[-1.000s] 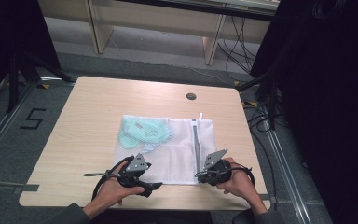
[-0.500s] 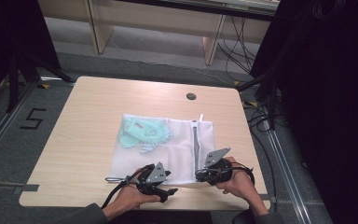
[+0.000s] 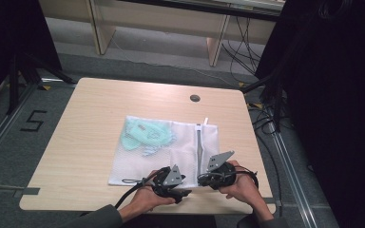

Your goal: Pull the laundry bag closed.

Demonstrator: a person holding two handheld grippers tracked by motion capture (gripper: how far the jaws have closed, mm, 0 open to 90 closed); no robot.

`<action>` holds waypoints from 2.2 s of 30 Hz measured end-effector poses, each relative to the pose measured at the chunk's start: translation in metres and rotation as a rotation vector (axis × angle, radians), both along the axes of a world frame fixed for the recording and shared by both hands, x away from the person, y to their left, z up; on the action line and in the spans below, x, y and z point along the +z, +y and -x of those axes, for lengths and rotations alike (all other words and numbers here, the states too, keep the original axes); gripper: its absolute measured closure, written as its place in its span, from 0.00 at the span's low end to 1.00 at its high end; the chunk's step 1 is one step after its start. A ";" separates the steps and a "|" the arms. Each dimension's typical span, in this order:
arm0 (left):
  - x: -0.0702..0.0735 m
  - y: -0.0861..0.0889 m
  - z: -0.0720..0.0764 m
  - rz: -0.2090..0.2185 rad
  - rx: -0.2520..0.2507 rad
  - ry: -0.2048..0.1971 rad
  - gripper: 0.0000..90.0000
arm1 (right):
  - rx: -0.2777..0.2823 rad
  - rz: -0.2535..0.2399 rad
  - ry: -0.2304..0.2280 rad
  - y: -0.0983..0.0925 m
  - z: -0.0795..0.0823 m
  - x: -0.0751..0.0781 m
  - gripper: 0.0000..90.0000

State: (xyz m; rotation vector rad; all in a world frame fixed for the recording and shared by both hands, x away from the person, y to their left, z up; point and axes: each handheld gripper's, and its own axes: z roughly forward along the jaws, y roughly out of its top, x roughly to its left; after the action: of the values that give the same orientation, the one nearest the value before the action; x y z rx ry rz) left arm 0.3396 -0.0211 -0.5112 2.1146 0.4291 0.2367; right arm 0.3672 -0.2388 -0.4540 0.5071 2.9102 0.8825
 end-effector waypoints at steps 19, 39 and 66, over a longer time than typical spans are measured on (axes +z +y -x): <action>-0.002 -0.016 0.002 -0.081 -0.075 -0.087 0.79 | 0.013 -0.009 0.005 0.003 0.003 0.002 0.96; -0.005 -0.020 0.005 -0.126 -0.123 -0.137 0.93 | 0.009 0.006 0.020 0.003 0.001 -0.001 0.96; -0.006 -0.023 0.011 -0.158 -0.174 -0.166 0.99 | -0.016 0.022 0.091 0.000 -0.013 -0.018 0.96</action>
State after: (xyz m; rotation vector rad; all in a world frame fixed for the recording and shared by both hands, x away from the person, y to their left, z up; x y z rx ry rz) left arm 0.3290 -0.0437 -0.5176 2.2502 0.1310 0.3513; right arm 0.3798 -0.2393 -0.4720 0.5822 2.9891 0.8463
